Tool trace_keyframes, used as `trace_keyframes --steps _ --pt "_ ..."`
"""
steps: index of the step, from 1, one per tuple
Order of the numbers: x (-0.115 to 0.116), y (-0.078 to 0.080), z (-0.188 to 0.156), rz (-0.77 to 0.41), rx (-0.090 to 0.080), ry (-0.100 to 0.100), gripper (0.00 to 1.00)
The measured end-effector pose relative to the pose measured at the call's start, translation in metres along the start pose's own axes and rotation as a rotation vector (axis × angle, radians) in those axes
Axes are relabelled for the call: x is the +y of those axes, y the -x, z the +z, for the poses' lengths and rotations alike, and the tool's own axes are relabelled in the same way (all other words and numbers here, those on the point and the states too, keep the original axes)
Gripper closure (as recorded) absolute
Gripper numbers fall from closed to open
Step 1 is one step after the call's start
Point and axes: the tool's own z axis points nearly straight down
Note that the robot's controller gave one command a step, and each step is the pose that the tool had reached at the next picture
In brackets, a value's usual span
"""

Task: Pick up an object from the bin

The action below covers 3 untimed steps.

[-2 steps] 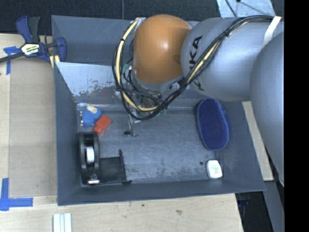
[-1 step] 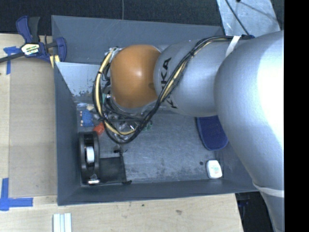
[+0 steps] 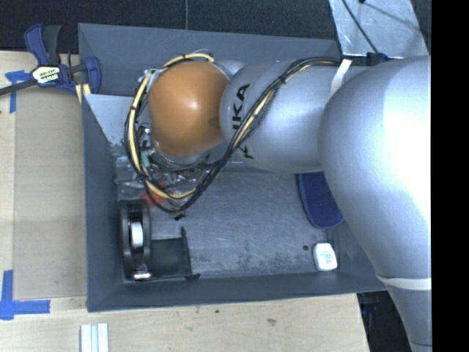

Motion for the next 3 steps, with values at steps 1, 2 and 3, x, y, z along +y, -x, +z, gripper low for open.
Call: trace_keyframes --steps 1,2,3 --pt "0.0 -0.001 0.0 0.003 0.002 0.001 1.0" --pt "0.007 0.013 -0.113 -0.004 -0.005 -0.007 1.0" --pt "0.008 0.011 -0.107 -0.002 0.002 0.001 0.0"
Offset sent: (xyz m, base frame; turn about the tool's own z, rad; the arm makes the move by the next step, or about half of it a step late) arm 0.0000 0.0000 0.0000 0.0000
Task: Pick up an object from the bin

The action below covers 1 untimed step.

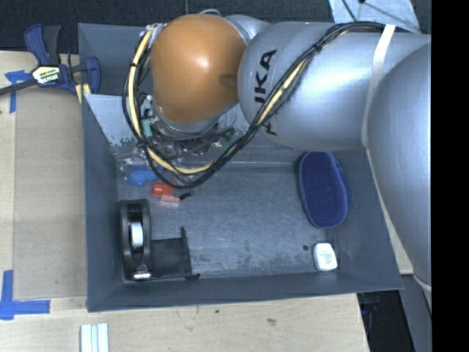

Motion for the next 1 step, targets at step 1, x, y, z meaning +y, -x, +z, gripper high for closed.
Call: trace_keyframes --steps 1 --pt "-0.0241 -0.0173 0.1036 -0.528 0.001 0.0 0.0"
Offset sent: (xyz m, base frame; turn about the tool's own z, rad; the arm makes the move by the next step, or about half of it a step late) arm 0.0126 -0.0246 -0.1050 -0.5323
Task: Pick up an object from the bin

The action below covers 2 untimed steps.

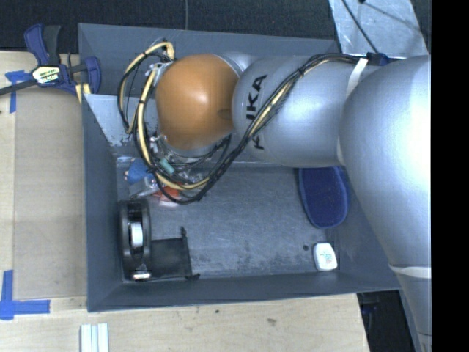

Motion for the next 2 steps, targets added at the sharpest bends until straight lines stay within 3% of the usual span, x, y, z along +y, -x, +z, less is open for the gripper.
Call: trace_keyframes --steps 1,2 --pt "-0.012 0.016 -0.007 -0.583 -0.002 -0.039 0.0" --pt "0.025 -0.043 -0.011 -1.185 -0.002 0.007 0.0"
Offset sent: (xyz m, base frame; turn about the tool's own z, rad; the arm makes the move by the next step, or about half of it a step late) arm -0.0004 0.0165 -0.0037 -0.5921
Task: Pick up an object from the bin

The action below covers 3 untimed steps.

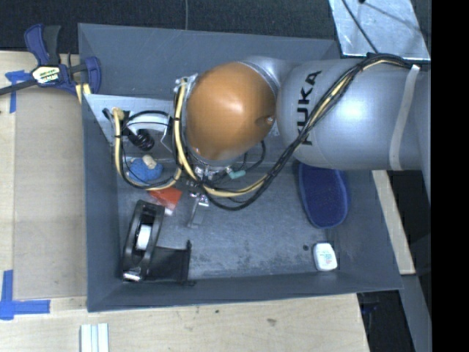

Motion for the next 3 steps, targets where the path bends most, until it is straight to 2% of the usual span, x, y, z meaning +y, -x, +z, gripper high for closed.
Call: trace_keyframes --steps 1,2,3 --pt "-0.058 0.002 0.022 -0.206 -0.001 -0.004 0.0" --pt "-0.057 0.001 0.02 -0.201 -0.001 -0.002 1.0" --pt "-0.043 0.024 -0.1 -0.215 0.008 -0.007 1.0"
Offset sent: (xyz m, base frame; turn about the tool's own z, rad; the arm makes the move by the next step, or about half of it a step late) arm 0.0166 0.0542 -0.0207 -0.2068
